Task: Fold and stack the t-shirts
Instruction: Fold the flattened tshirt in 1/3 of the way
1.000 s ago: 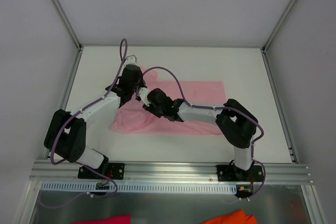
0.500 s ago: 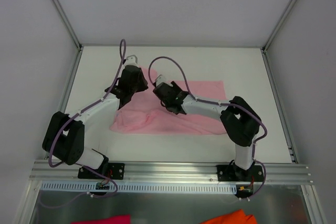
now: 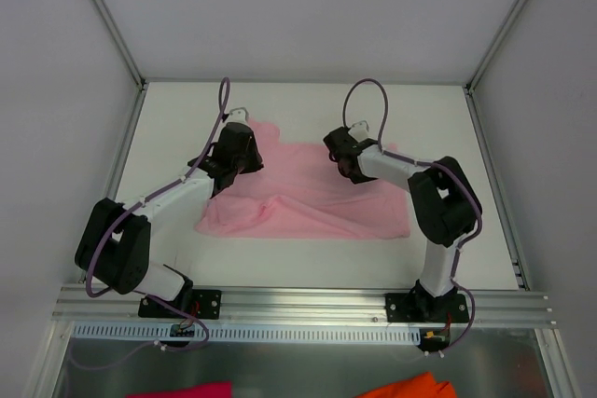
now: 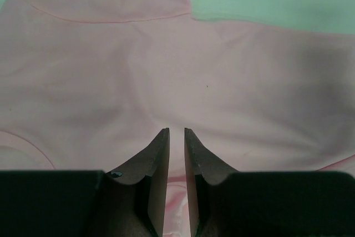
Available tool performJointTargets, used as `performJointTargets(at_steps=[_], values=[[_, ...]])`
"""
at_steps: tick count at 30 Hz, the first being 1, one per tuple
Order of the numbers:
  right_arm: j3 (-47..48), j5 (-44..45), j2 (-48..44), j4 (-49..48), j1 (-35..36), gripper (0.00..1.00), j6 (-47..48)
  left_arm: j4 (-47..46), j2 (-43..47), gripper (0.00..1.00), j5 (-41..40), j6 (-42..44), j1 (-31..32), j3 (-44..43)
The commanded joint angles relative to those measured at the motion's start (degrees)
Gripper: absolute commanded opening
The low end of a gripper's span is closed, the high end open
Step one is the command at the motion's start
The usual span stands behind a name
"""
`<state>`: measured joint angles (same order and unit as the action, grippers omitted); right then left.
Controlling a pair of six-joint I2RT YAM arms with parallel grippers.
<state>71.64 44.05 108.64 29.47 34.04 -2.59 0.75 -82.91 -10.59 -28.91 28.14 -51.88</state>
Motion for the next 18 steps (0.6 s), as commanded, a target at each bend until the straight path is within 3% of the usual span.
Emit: performJointTargets(at_steps=[1,9,18], values=[[-3.7,-1.8,-7.1,2.3,0.0,0.49,-5.8,0.3,0.0,0.18,-1.6,1.2,0.2,-1.5],[-8.7,-4.6,-13.8,4.3,-3.9,0.49,-8.2,0.0,0.1,0.18,-0.9,0.4,-0.5,-1.6],[-11.0,-7.4,-12.3,4.6,-5.5,0.49,-9.9,-0.1,1.3,0.18,-0.6,0.6,-0.7,-0.8]])
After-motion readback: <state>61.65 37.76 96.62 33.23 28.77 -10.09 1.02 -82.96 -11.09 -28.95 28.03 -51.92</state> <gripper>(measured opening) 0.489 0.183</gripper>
